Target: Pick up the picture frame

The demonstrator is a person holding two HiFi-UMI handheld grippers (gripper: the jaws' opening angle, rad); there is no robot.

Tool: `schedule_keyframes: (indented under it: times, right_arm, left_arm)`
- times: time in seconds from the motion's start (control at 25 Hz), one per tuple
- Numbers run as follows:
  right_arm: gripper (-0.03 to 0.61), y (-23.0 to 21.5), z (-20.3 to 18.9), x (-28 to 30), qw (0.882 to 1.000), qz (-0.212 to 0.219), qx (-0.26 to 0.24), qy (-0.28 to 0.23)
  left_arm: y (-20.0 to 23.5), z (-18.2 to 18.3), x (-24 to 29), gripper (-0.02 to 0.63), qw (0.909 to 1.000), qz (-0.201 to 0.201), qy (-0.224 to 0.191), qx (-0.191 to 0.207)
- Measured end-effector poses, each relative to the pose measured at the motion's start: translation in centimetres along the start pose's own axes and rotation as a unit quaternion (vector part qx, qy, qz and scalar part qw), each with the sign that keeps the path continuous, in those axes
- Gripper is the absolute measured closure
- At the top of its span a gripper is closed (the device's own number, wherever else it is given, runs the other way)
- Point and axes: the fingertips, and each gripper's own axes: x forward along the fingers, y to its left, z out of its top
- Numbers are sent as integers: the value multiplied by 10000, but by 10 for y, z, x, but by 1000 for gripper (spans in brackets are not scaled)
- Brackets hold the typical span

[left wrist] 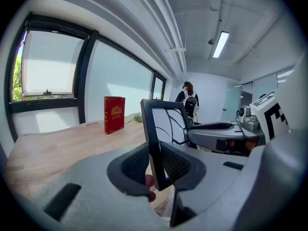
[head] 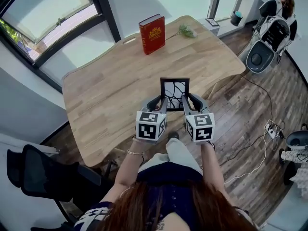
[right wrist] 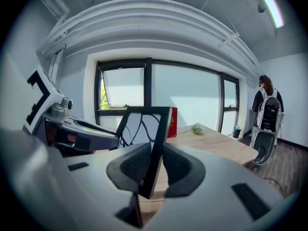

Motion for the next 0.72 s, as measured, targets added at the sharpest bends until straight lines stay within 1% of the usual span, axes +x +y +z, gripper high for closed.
schedule_keyframes:
  times: [0.28, 0.72]
  right_arm:
    - [500, 15, 20, -23, 9997, -94, -94, -221]
    - [500, 22, 60, -52, 9972, -190, -297, -667]
  left_arm:
    - [-5, 15, -28, 523, 9997, -2, -196, 137]
    - [-17, 51, -57, 523, 9979, -23, -592, 258]
